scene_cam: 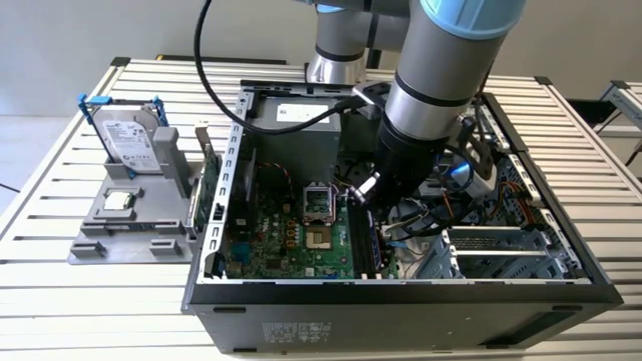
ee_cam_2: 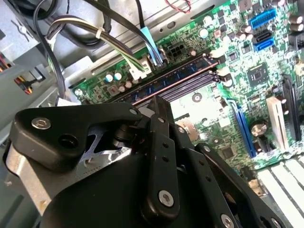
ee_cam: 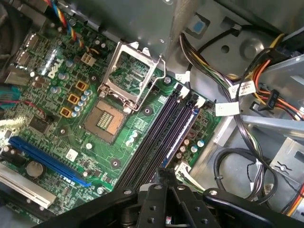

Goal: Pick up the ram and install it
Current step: 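Press down the ram until it locks into place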

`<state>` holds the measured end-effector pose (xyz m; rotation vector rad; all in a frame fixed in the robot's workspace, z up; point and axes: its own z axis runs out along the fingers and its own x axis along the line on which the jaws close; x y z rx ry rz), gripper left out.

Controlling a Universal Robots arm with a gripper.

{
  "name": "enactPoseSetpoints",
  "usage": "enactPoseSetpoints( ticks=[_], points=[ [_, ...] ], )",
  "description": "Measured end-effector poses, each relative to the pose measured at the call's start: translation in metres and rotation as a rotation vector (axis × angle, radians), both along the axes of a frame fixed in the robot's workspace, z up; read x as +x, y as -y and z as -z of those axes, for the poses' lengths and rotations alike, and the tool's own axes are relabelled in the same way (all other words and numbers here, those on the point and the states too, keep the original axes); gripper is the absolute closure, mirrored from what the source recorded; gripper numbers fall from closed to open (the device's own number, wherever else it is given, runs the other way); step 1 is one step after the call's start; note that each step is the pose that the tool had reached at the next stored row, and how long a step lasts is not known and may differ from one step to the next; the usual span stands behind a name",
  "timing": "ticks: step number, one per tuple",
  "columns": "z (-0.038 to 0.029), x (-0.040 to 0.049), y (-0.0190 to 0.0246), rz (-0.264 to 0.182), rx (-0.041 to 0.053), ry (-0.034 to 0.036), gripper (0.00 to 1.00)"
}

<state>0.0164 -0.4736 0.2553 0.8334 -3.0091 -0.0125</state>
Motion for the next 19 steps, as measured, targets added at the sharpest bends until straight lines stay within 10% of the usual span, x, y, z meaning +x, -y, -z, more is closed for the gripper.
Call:
enactPoseSetpoints(
  ticks=[19],
  points=[
    [0.0008, 0.0, -0.0019, -0.22, 0.0001, 0.0, 1.0]
  ],
)
